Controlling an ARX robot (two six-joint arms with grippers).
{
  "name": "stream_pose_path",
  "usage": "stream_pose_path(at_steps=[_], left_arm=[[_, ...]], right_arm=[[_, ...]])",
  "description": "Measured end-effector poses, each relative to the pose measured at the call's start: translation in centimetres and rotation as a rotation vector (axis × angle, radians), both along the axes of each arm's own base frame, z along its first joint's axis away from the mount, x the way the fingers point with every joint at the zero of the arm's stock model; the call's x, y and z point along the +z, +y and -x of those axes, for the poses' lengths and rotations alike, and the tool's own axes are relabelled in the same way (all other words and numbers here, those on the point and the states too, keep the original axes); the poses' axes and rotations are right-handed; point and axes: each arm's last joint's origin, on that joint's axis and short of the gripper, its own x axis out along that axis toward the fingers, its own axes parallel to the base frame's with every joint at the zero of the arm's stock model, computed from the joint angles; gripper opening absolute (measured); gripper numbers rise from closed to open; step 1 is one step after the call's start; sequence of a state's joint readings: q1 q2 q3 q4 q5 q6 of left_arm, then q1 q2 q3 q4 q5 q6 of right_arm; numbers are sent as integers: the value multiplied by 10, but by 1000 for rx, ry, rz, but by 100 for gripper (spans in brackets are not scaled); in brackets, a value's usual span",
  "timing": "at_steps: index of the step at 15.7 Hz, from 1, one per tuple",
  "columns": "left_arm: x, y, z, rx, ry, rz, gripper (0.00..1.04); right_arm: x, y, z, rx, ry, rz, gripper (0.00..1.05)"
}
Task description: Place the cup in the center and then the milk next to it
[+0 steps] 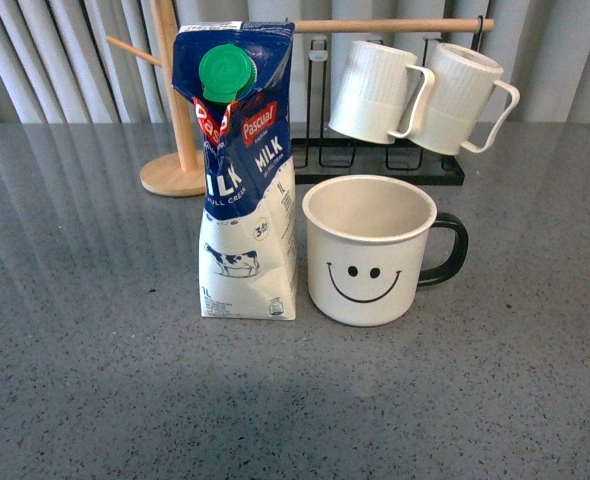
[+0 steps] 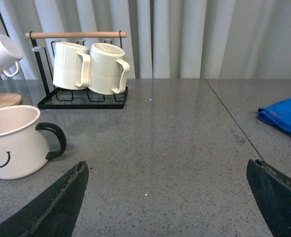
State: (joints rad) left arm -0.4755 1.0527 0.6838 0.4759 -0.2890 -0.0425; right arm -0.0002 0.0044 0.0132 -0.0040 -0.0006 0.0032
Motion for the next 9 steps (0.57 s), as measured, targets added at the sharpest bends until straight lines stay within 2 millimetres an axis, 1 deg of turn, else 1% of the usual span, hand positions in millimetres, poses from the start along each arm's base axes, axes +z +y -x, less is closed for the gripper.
stream_pose_path(at_steps=[1, 3, 4, 5, 6, 7, 9], left_arm=[[8, 17, 12, 20, -27, -24, 98], [16, 51, 37, 82, -60, -74, 98], [20, 64, 49, 115, -82, -92, 98], [20, 79, 62, 170, -26, -109, 93], [9, 91, 74, 183, 31, -103, 80], [-11, 100, 78, 203, 59, -101, 69], [-50, 100, 80, 190, 102, -90, 42]], right_arm=[[0, 0, 0, 0, 0, 0, 98], [0, 0, 0, 0, 0, 0, 98], [0, 0, 0, 0, 0, 0, 98], [0, 0, 0, 0, 0, 0, 98], [0, 0, 0, 0, 0, 0, 98], [0, 0, 0, 0, 0, 0, 98], [0, 0, 0, 0, 0, 0, 98]])
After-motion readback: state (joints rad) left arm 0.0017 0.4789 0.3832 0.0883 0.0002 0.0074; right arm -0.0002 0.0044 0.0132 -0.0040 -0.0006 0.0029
